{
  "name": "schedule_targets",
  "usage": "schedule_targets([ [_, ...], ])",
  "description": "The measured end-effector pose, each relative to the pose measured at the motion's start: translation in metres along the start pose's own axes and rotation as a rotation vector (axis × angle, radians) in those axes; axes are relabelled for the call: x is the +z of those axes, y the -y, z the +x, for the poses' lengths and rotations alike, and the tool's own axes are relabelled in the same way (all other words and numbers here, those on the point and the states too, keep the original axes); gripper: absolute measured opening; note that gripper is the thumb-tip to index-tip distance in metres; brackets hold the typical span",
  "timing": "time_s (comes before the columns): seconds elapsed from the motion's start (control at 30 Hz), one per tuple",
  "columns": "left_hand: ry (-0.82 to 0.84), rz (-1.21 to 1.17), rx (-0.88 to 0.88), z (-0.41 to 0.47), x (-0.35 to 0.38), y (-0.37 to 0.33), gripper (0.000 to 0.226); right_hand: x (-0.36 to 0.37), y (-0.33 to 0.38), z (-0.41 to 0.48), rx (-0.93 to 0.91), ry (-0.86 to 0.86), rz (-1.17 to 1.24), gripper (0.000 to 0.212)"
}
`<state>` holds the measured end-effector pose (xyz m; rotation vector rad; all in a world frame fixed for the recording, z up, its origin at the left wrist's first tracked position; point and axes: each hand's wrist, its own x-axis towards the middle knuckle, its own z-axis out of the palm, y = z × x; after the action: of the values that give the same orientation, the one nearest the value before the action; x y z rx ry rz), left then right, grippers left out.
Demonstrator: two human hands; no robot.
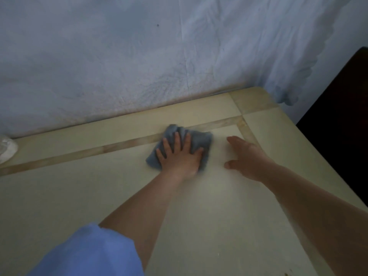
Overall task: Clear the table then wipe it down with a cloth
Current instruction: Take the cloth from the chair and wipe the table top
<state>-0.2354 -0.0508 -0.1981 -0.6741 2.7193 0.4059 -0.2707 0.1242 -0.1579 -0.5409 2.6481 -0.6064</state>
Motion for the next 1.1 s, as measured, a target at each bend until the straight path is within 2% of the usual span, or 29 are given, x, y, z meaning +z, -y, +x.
schedule_targets([
  [0.1, -0.076, -0.087, -0.195, 0.022, -0.008, 0.007, 0.067, -0.009, -0.027, -0.003, -0.015, 0.044, -0.11, 0.081],
  [0.2, -0.089, -0.088, -0.245, 0.03, -0.008, -0.011, 0.067, -0.018, -0.053, -0.002, 0.014, 0.026, -0.094, 0.089],
  [0.3, -0.1, -0.03, -0.13, 0.031, -0.004, -0.018, 0.067, -0.026, -0.072, 0.003, 0.024, 0.05, -0.128, 0.09],
  [0.5, -0.088, 0.123, 0.269, -0.034, 0.033, -0.055, 0.063, -0.031, -0.076, 0.004, 0.029, 0.121, -0.091, 0.082],
  [0.67, -0.028, 0.079, 0.202, -0.034, 0.031, -0.058, 0.062, -0.029, -0.057, -0.002, 0.122, 0.089, -0.175, 0.073],
  [0.8, 0.042, 0.08, 0.211, -0.059, 0.036, -0.054, 0.063, -0.021, -0.041, -0.027, 0.176, 0.044, -0.229, 0.041],
  [0.93, 0.052, 0.078, 0.234, -0.099, 0.045, -0.031, 0.063, -0.005, -0.021, -0.075, 0.175, 0.011, -0.193, 0.05],
  [1.1, 0.062, 0.075, 0.25, -0.159, 0.055, 0.017, 0.064, 0.014, 0.029, -0.127, 0.101, -0.003, -0.182, 0.047],
])
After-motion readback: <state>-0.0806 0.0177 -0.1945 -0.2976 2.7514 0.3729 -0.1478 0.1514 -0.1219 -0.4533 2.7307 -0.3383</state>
